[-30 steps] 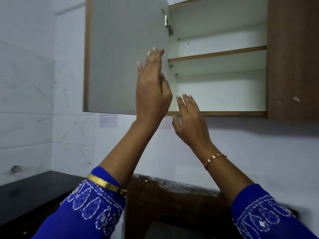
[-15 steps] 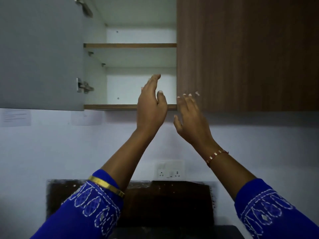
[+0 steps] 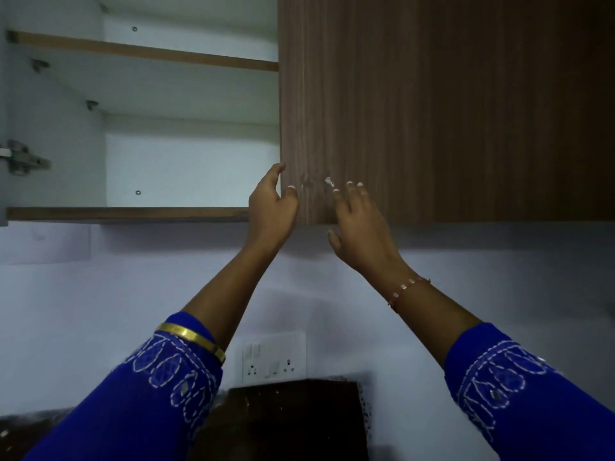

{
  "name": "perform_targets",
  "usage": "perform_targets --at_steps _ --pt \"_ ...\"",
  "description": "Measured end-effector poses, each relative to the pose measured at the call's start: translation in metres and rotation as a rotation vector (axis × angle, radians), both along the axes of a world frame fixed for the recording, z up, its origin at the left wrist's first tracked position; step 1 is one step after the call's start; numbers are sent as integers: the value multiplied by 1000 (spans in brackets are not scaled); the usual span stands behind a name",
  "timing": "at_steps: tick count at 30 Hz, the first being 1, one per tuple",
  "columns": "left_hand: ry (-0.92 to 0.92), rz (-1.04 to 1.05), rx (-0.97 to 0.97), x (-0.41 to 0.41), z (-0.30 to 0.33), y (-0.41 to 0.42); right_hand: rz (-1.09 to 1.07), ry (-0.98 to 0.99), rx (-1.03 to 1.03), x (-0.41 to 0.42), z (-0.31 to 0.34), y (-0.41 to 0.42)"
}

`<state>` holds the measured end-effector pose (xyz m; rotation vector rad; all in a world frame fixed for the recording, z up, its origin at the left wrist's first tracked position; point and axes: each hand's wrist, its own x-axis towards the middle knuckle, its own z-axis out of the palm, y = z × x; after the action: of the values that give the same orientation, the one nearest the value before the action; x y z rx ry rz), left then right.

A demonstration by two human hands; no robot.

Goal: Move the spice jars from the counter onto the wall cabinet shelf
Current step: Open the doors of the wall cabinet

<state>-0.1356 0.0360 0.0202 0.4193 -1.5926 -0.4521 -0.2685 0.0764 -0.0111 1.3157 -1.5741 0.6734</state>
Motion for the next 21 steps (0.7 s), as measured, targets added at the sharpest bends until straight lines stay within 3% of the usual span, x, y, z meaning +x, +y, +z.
perform_targets --at_steps 6,10,21 --pt "-52 -23 62 -21 31 -56 -194 37 43 -12 14 -54" --pt "-82 -146 146 -41 45 -83 -239 18 41 -19 19 -75" --pt "134 -294 192 -48 37 -65 -228 35 -93 -30 4 -67"
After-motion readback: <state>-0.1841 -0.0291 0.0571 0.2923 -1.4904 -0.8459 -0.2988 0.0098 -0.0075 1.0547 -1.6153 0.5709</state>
